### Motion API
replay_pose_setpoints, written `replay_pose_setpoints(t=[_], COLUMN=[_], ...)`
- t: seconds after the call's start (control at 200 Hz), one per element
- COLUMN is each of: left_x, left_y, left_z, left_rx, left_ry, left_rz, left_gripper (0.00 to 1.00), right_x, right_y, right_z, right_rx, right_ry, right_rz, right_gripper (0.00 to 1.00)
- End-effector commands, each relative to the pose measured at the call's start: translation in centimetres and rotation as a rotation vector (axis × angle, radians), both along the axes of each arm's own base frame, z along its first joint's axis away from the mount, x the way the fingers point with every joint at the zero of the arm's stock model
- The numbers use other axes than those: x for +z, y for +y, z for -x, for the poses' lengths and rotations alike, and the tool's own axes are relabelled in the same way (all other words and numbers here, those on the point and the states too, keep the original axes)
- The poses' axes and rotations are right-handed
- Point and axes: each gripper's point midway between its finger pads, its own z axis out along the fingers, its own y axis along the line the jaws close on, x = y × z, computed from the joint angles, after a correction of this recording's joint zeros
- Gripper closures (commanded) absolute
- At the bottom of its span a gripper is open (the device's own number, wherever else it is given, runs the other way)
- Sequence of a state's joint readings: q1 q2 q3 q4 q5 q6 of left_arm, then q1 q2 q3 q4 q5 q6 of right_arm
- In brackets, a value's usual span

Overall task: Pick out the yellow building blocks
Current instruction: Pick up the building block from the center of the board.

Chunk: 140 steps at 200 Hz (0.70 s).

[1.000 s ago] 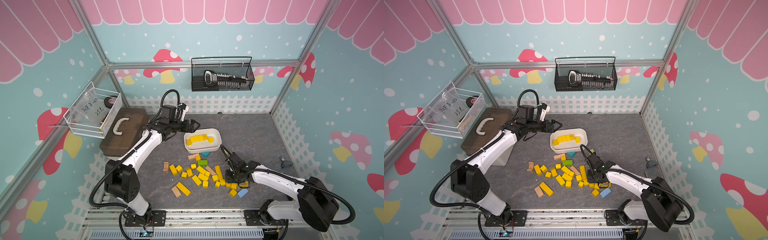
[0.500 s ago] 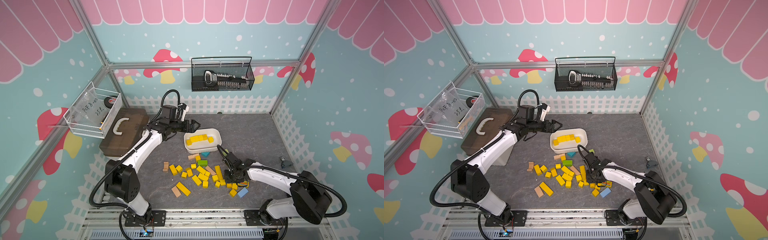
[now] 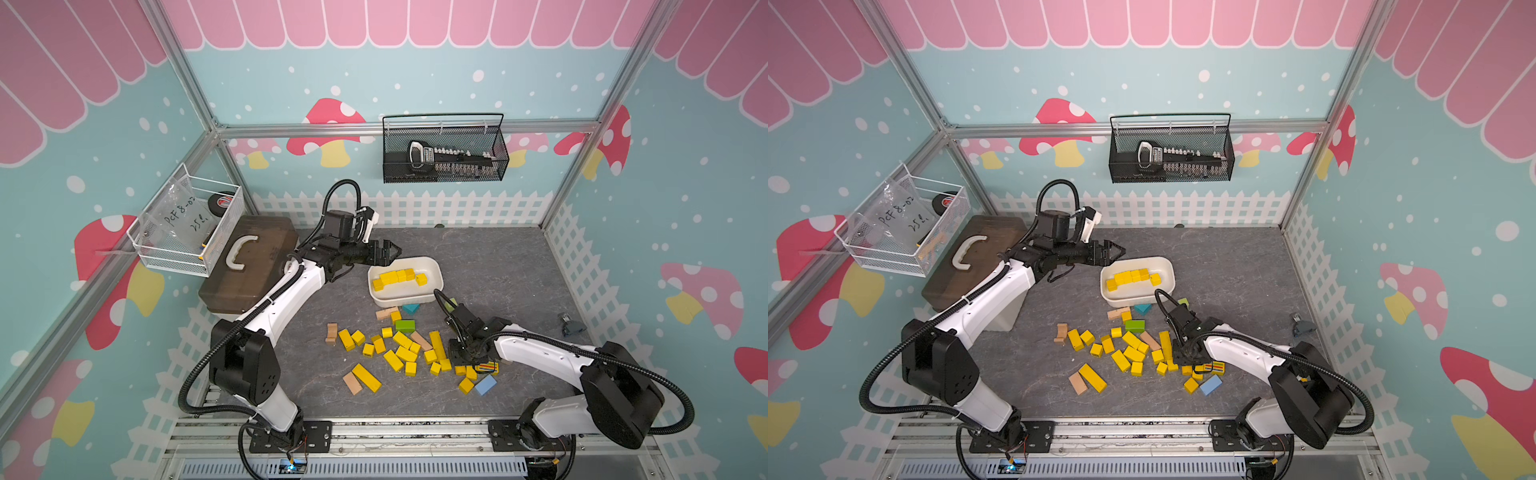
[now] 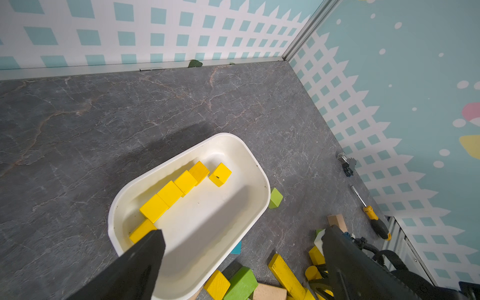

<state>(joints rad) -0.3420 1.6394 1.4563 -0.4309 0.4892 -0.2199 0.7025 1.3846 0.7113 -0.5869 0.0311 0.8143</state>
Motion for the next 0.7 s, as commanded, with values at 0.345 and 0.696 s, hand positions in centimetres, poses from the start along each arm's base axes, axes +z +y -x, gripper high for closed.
replay_pose_setpoints(t=[0.345, 0.696], left_x=[0.1, 0.1], left_y=[0.1, 0.1], left_z=[-0.2, -0.2], left_rx=[0.0, 0.0], left_ry=[-0.01, -0.013], left_rz=[-0.028, -0.032], left_gripper=[0.01, 0.0], right_x=[5.9, 13.5], right_y=[3.6, 7.7], right_z=[-5.8, -16.6], right_rx=[0.06, 0.111], right_ry=[-0.167, -0.308], right_rz=[-0.039, -0.068], right_gripper=[0.82, 0.81])
